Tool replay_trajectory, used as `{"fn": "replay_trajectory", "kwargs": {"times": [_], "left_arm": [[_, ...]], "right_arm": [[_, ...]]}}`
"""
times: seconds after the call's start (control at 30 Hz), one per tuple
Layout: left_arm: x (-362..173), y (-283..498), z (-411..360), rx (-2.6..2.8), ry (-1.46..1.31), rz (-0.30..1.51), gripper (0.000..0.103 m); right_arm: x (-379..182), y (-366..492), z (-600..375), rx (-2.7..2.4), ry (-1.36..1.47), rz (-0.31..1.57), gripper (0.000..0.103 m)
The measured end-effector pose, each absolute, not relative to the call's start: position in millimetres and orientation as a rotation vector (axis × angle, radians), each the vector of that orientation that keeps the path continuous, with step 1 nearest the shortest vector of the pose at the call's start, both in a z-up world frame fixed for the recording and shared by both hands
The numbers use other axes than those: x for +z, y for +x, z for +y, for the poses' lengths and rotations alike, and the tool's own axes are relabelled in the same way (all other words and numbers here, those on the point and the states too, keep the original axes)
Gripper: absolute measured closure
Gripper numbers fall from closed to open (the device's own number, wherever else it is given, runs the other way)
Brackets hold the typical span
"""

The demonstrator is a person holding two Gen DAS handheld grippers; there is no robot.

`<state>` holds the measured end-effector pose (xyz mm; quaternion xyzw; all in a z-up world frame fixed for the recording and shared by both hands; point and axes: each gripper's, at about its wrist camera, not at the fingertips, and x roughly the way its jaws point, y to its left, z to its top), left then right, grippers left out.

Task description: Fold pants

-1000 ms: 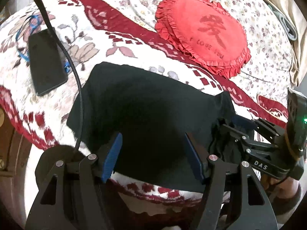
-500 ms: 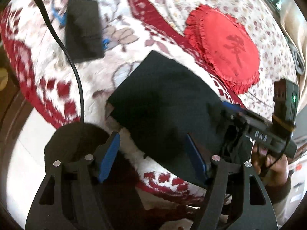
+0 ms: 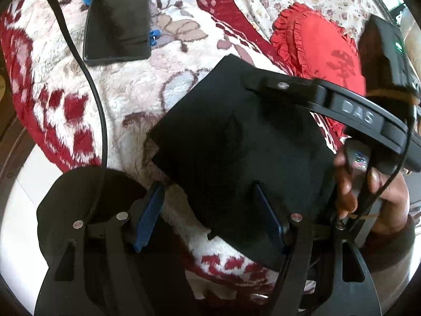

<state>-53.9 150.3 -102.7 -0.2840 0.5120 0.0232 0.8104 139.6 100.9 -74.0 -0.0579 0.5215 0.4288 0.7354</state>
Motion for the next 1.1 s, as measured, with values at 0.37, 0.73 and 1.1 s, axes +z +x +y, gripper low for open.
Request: {"fn": "replay_trajectory", "kwargs": {"times": [0.37,0.73,1.1], "left_arm": [[-87,-53,149,0.06,-0.592,1.01,0.077],[15,-87,71,-0.256,-0.372,0.763,0.08],[-9,-89,-70,-0.748,-0.083,0.918,0.08]], "right_arm": [[-55,138,76,0.997,0.071,1.118,0.068],[30,98,-56,0.979,0.292,0.903,0.069],[-21,31,-246,0.475,0.464,0.953,0.046]]}}
